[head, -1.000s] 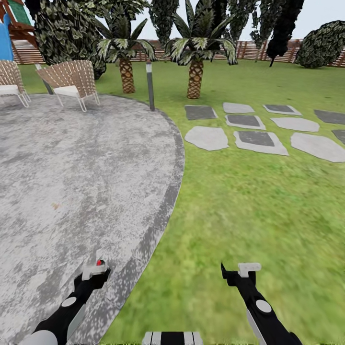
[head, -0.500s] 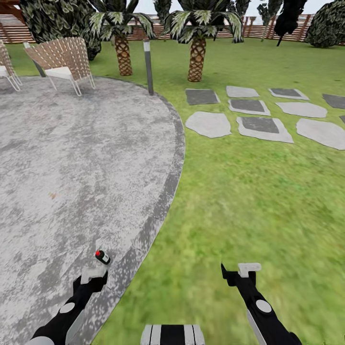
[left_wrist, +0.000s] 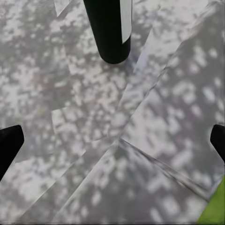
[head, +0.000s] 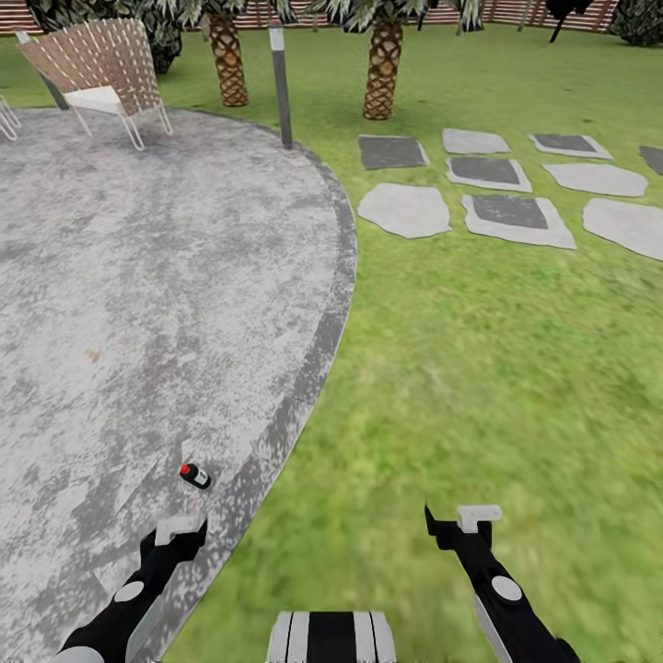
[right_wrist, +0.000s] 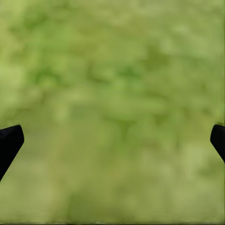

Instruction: In the garden, pick up the pesticide atomizer on the floor and spray pesticide onto both trees until each tree trunk is fully covered.

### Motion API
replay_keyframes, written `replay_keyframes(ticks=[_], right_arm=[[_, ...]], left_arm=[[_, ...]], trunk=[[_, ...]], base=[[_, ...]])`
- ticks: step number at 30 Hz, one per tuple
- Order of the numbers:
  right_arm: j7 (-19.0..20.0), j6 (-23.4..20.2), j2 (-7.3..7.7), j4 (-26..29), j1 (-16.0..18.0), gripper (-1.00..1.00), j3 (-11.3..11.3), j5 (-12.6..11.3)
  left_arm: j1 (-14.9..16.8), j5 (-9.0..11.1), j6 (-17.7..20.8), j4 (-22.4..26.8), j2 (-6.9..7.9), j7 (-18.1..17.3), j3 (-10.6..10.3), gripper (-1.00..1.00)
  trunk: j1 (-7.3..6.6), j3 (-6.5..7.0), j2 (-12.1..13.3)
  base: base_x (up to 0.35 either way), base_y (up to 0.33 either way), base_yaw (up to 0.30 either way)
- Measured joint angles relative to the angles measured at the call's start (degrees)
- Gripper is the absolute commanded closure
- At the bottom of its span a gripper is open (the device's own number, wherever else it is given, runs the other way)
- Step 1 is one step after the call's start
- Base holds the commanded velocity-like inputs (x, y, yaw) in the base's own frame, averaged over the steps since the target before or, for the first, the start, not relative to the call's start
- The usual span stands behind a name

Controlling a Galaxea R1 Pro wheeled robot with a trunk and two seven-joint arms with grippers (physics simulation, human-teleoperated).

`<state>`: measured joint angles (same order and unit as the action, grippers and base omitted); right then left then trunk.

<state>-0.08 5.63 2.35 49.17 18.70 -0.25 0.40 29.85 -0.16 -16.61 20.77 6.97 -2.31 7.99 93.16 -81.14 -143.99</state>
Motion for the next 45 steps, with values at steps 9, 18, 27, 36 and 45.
replay_keyframes(ticks=[9, 18, 27, 36, 45], right_arm=[[0.00, 0.03, 0.00, 0.00, 0.00, -1.00, 0.00, 0.03], [-0.06, 0.01, 0.00, -0.01, 0.00, -1.00, 0.11, 0.08], [-0.08, 0.00, 0.01, -0.01, 0.00, -1.00, 0.07, 0.08], [-0.08, 0.00, 0.00, -0.02, 0.00, -1.00, 0.09, 0.08], [-0.08, 0.01, -0.01, -0.02, 0.01, -1.00, 0.08, 0.08]], left_arm=[[0.00, 0.00, 0.00, 0.02, 0.00, 0.00, -0.01, -1.00], [0.00, 0.00, 0.00, 0.02, 0.00, 0.07, 0.04, -1.00], [0.00, 0.00, 0.00, 0.02, 0.00, 0.16, 0.07, -1.00], [0.00, 0.00, 0.00, 0.03, 0.00, 0.14, 0.08, -1.00], [0.00, 0.07, 0.00, 0.03, 0.07, 0.16, 0.10, -1.00]], trunk=[[0.15, -2.14, -0.08], [0.13, -2.31, -0.08], [0.15, -2.31, -0.08], [0.14, -2.31, -0.08], [0.14, -2.31, -0.08]], base=[[0.000, 0.000, 0.000], [0.061, 0.000, 0.000], [0.126, 0.000, 0.000], [0.133, 0.033, 0.000], [0.047, 0.033, 0.000]])
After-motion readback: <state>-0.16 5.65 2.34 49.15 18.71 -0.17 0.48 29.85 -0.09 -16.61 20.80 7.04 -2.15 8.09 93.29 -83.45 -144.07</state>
